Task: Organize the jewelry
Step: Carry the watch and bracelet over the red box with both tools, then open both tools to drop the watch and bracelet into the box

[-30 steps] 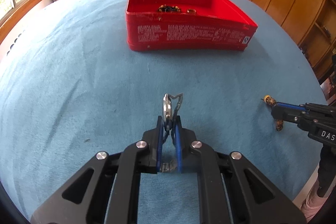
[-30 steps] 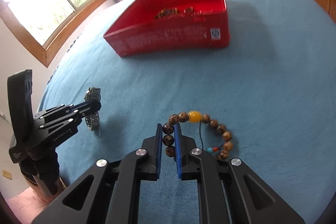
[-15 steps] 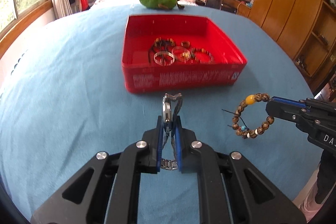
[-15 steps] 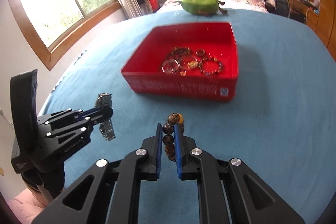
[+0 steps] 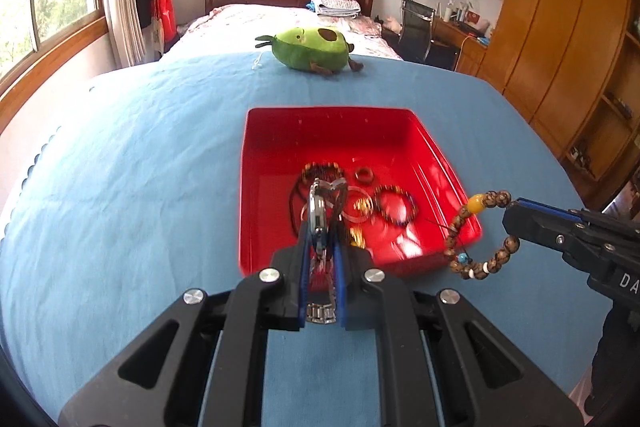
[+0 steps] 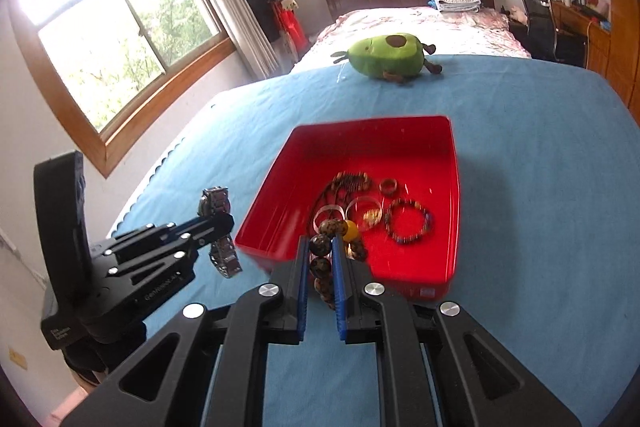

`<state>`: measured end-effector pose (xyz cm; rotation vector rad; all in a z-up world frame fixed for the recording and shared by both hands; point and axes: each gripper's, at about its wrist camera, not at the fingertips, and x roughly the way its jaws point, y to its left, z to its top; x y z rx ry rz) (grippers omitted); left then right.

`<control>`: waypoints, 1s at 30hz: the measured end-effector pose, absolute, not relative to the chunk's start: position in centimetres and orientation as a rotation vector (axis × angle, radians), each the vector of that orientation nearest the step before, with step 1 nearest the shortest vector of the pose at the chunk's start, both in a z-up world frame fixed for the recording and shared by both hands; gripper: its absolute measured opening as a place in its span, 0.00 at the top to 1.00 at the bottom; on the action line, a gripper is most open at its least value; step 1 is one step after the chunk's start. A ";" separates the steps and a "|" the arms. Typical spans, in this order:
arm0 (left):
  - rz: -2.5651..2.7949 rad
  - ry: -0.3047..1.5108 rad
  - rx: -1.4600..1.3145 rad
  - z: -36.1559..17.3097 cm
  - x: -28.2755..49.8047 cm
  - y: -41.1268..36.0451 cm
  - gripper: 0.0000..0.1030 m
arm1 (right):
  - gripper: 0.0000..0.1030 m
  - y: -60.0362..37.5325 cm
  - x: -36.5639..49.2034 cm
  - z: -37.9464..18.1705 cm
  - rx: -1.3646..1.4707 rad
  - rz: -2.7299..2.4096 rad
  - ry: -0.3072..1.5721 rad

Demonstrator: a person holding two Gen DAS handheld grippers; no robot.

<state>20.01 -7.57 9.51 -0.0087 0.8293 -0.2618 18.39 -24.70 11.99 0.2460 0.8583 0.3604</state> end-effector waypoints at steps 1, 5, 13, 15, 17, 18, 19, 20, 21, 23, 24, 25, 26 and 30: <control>-0.264 0.829 -0.009 9.4 20.6 -7.7 0.91 | 0.90 -24.9 19.3 11.9 0.254 0.357 0.858; -0.262 0.844 -0.015 8.6 24.3 -8.8 0.91 | 0.90 -25.4 22.6 11.1 0.256 0.313 0.857; -0.254 0.912 -0.019 5.0 30.8 -10.0 0.91 | 0.90 -26.3 28.2 6.7 0.286 0.268 0.925; -0.242 0.930 -0.013 4.1 32.0 -10.0 0.91 | 0.90 -26.4 29.2 5.6 0.273 0.241 0.943; -0.234 0.953 -0.010 3.1 33.0 -10.1 0.91 | 0.90 -26.3 29.9 4.8 0.264 0.226 0.959; -0.229 0.963 -0.010 2.8 33.5 -10.2 0.91 | 0.90 -26.3 30.1 4.4 0.263 0.225 0.967; -0.224 0.975 -0.009 2.3 33.9 -10.2 0.91 | 0.90 -26.3 30.4 4.3 0.262 0.226 0.971; -0.221 0.983 -0.010 2.0 34.3 -10.3 0.91 | 0.90 -26.1 30.6 4.0 0.259 0.227 0.977; -0.217 0.990 -0.011 1.7 34.5 -10.3 0.91 | 0.90 -25.9 30.8 3.8 0.257 0.228 0.982; -0.216 1.005 -0.010 1.2 34.8 -10.3 0.90 | 0.86 -25.7 31.2 3.4 0.263 0.245 0.995; -0.211 1.017 -0.015 1.1 35.0 -10.2 0.89 | 0.84 -25.6 31.2 3.2 0.280 0.262 1.002; -0.208 1.025 -0.021 1.0 35.1 -10.1 0.86 | 0.79 -25.6 31.2 3.2 0.291 0.273 1.005; -0.208 1.030 -0.031 1.0 35.1 -9.8 0.84 | 0.79 -25.6 31.0 3.1 0.301 0.287 1.006; -0.202 0.985 -0.018 2.1 34.3 -9.6 0.83 | 0.79 -25.6 30.3 4.0 0.299 0.299 0.981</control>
